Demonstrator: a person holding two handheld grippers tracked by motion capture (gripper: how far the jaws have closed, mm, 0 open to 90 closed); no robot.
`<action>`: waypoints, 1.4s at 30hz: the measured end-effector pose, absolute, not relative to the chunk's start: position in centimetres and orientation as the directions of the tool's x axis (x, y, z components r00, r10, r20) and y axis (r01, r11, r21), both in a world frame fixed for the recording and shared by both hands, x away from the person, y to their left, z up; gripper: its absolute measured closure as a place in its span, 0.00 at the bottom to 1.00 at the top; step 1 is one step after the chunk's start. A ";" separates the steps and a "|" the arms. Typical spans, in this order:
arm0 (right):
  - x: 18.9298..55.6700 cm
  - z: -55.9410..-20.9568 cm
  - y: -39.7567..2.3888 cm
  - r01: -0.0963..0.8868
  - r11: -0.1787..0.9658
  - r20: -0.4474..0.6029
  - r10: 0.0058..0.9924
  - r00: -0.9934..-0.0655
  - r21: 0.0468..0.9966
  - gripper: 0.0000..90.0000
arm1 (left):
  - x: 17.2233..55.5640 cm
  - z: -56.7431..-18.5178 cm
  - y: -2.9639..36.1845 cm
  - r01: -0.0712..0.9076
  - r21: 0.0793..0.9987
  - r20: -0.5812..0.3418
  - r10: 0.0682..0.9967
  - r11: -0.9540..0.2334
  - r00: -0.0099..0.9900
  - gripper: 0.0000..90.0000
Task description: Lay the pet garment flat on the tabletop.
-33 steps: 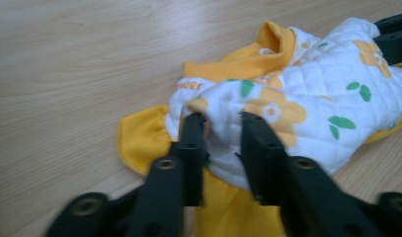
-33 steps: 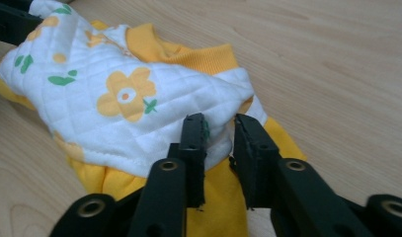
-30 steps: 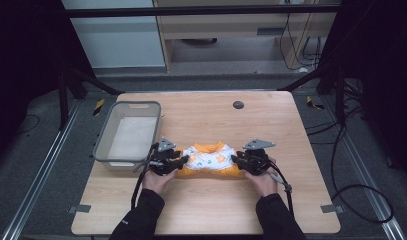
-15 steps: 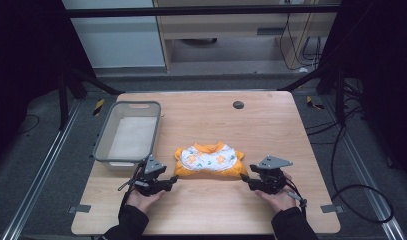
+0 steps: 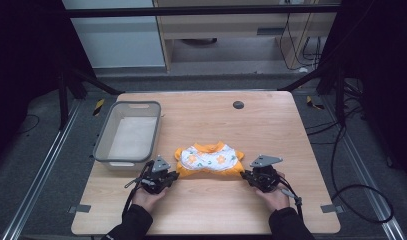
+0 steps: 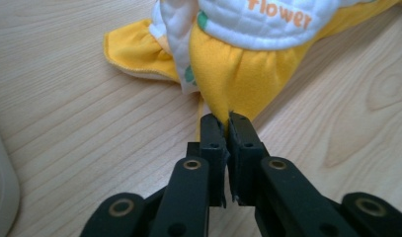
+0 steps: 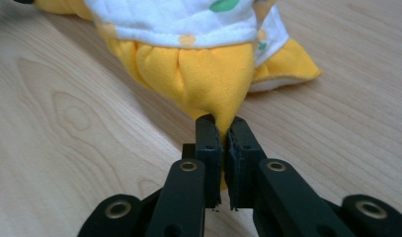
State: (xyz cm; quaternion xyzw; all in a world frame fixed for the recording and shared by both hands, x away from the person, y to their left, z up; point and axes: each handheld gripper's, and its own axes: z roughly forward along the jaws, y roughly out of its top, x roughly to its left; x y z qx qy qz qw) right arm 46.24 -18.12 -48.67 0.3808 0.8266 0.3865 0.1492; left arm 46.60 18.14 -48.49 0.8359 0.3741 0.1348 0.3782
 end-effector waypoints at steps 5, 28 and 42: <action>45.4 -47.3 -18.6 0.494 0.394 0.070 0.724 -0.686 0.775 0.96 | 45.9 -46.9 18.7 0.511 0.760 -0.094 0.710 -0.402 0.698 0.98; 39.4 -47.5 -20.2 0.519 0.426 0.114 0.682 -0.722 0.741 0.73 | 39.1 -46.6 20.6 0.522 0.753 -0.101 0.714 -0.400 0.693 0.54; 42.6 -43.4 -21.1 0.408 0.265 0.090 0.737 -0.670 0.874 0.57 | 43.6 -42.1 20.9 0.420 0.862 -0.054 0.771 -0.285 0.634 0.48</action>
